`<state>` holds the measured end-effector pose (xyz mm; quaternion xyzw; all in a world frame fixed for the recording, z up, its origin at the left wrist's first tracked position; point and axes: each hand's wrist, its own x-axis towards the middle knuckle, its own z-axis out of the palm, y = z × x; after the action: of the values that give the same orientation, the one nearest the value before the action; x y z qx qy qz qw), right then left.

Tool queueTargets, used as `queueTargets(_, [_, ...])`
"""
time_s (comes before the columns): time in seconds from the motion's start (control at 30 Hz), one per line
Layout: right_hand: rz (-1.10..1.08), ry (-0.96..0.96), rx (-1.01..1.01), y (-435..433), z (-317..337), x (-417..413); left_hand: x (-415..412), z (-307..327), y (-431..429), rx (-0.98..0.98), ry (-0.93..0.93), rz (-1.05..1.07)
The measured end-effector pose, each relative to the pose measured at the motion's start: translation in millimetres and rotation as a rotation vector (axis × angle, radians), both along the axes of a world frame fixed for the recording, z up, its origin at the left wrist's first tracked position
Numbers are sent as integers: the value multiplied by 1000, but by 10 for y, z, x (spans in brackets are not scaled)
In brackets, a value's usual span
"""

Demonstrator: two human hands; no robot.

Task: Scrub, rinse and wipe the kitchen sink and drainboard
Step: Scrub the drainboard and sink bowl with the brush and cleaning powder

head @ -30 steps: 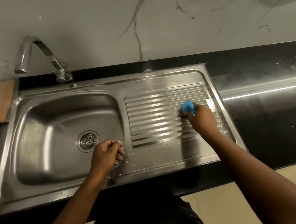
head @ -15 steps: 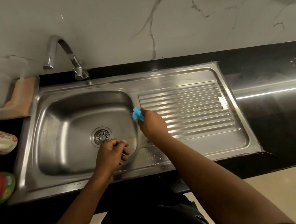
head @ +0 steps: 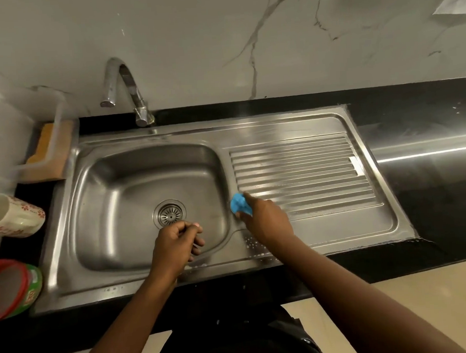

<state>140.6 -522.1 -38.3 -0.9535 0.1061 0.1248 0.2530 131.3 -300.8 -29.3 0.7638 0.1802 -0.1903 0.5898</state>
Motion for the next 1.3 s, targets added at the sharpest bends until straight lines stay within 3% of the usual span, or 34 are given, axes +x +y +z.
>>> queueTargets(0.33, [-44,-63,-36,130,-27,675,-157,-49,414,-14,11,59])
queueTargets(0.7, [-16,3,-44,268,-165,-425,-205,-89,660,-57,15,104])
queueTargets(0.8, [-99,79,124,304,-83,-284,-220,-47,771,-70,3,113])
queueTargets(1.03, [-265,253,730,912,239,-105,-274,30,1269,-63,-30,202])
queueTargets(1.3, [-96,341,874,1939,478,129,-484,77,1974,-57,-34,378])
